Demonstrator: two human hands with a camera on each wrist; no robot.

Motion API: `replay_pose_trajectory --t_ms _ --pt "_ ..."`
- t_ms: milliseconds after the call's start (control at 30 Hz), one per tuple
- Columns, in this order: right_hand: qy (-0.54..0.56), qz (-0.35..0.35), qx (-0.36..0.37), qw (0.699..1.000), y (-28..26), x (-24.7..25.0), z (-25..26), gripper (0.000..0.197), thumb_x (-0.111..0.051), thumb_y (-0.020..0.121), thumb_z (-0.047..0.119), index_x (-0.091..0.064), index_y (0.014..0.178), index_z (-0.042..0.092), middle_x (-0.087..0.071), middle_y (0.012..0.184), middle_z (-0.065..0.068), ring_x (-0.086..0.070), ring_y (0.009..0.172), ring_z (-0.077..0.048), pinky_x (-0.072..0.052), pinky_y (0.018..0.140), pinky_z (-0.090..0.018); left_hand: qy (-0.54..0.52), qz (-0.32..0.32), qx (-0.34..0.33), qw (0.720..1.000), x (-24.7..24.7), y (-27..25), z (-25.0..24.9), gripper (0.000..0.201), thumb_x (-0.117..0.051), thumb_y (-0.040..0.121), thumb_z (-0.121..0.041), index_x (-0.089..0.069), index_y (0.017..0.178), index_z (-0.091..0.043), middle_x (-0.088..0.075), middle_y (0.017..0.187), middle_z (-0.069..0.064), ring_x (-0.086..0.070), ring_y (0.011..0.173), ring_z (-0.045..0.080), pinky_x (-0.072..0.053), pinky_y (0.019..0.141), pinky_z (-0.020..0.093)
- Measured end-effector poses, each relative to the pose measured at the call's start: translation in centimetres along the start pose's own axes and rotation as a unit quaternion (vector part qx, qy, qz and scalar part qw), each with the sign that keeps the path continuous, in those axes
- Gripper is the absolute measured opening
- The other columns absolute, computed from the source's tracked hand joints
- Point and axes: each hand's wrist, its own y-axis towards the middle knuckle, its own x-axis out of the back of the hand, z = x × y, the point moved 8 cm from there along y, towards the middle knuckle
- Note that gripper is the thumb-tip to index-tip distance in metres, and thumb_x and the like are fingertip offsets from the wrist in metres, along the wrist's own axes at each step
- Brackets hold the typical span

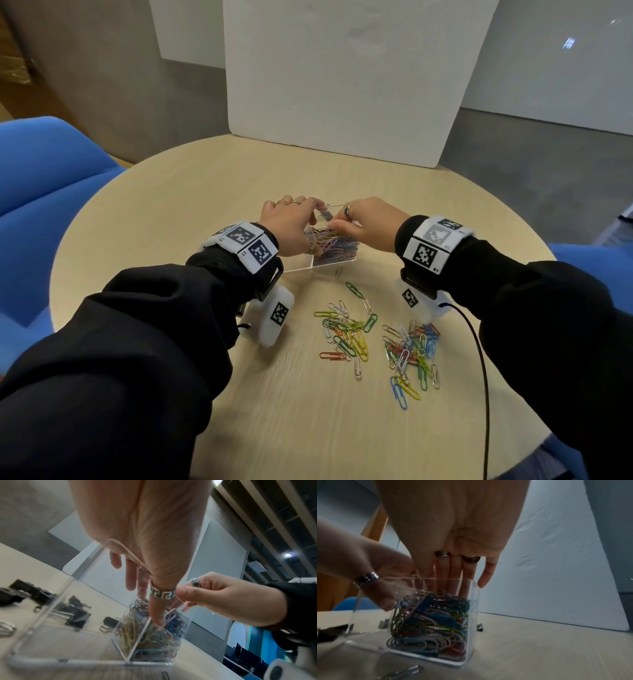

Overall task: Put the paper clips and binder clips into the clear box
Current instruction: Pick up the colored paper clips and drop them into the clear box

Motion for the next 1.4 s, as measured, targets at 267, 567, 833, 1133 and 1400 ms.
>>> replay_pose_trajectory --t_ms 267,567,833,1133,1400 --pt "0.096 -0.012 -0.005 0.995 -1.0 2.1 -0.8 0.044 -0.036 0.097 0.04 -0.071 0.097 0.012 -0.071 0.094 -0.006 -0.065 0.089 -0.021 -0.048 0.078 -0.025 -0.001 0.003 0.003 1.0 0.0 0.0 0.0 0.075 -0.069 0.076 -0.041 -0.03 0.138 -0.027 -0.051 0.126 -0.007 -0.04 0.12 0.019 -0.026 0.097 0.036" --pt "0.027 -0.023 -0.014 0.999 0.2 1.6 -0.6 0.045 -0.033 0.099 0.038 -0.069 0.102 0.011 -0.067 0.085 -0.007 -0.041 0.055 -0.002 -0.029 0.052 -0.016 -0.002 0.003 -0.001 1.0 -0.1 0.1 0.0 0.074 -0.069 0.077 -0.041 -0.03 0.138 -0.027 -0.051 0.126 -0.007 -0.039 0.12 0.019 -0.025 0.097 0.036" --pt "0.0 0.028 -0.028 0.999 -0.1 -0.5 -0.9 0.045 -0.038 0.096 0.043 -0.065 0.11 0.01 -0.068 0.105 -0.013 -0.061 0.093 -0.027 -0.049 0.084 -0.039 0.0 0.004 0.0 1.0 -0.1 0.2 0.0 0.075 -0.069 0.077 -0.041 -0.03 0.139 -0.027 -0.051 0.126 -0.007 -0.039 0.122 0.02 -0.025 0.098 0.036" --pt "0.108 -0.007 -0.036 0.994 -5.0 3.6 -2.0 0.036 -0.04 0.097 0.036 -0.058 0.12 0.015 -0.061 0.102 0.004 -0.058 0.089 -0.012 -0.047 0.077 -0.023 -0.013 -0.023 -0.018 1.0 1.9 -1.7 -1.9 0.084 -0.068 0.077 -0.043 -0.022 0.145 -0.026 -0.023 0.15 -0.003 -0.018 0.141 0.023 -0.001 0.117 0.05" --pt "0.059 0.211 -0.149 0.964 -12.8 -3.7 -7.5 0.038 -0.048 0.093 0.038 -0.051 0.122 0.014 -0.057 0.109 -0.002 -0.06 0.087 -0.02 -0.05 0.054 -0.02 -0.036 0.136 -0.089 0.986 -1.9 -8.9 -6.3 0.04 -0.062 0.085 -0.038 -0.051 0.119 -0.02 -0.057 0.109 -0.003 -0.049 0.085 0.01 -0.045 0.079 0.025"
